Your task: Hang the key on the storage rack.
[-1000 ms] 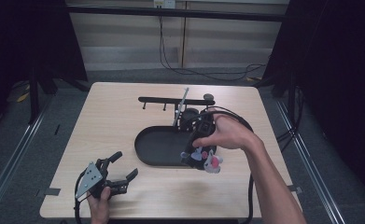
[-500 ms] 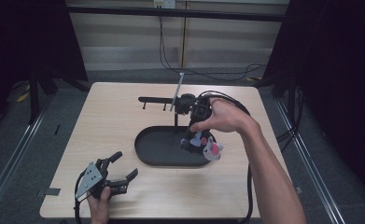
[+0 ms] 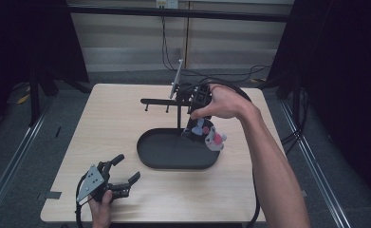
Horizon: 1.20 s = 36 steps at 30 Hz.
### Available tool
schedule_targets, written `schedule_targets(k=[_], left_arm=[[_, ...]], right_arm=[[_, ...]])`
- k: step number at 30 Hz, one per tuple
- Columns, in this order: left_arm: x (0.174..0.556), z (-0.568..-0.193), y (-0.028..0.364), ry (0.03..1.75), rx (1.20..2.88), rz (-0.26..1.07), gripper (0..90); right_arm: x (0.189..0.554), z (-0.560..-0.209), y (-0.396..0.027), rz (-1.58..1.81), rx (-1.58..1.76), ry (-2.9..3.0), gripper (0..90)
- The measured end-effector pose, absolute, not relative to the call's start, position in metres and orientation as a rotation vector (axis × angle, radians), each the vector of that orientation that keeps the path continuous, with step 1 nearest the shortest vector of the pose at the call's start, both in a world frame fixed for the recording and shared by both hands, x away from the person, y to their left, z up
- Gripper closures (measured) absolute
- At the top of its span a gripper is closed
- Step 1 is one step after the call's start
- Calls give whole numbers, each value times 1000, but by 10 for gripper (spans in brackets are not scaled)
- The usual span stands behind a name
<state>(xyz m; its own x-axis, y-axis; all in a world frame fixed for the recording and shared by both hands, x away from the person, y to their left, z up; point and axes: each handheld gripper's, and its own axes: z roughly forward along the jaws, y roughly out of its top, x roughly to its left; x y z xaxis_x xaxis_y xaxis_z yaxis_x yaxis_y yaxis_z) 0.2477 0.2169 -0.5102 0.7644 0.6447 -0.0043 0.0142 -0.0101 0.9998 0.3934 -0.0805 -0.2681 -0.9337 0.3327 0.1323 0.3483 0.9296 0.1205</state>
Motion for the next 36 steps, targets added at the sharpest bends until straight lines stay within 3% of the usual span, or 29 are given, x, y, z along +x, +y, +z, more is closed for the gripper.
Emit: schedule_targets(k=[36], left_arm=[[248,-510,217,553,1514,537,155]], right_arm=[[448,-269,-79,-201,-642,-2964,855]])
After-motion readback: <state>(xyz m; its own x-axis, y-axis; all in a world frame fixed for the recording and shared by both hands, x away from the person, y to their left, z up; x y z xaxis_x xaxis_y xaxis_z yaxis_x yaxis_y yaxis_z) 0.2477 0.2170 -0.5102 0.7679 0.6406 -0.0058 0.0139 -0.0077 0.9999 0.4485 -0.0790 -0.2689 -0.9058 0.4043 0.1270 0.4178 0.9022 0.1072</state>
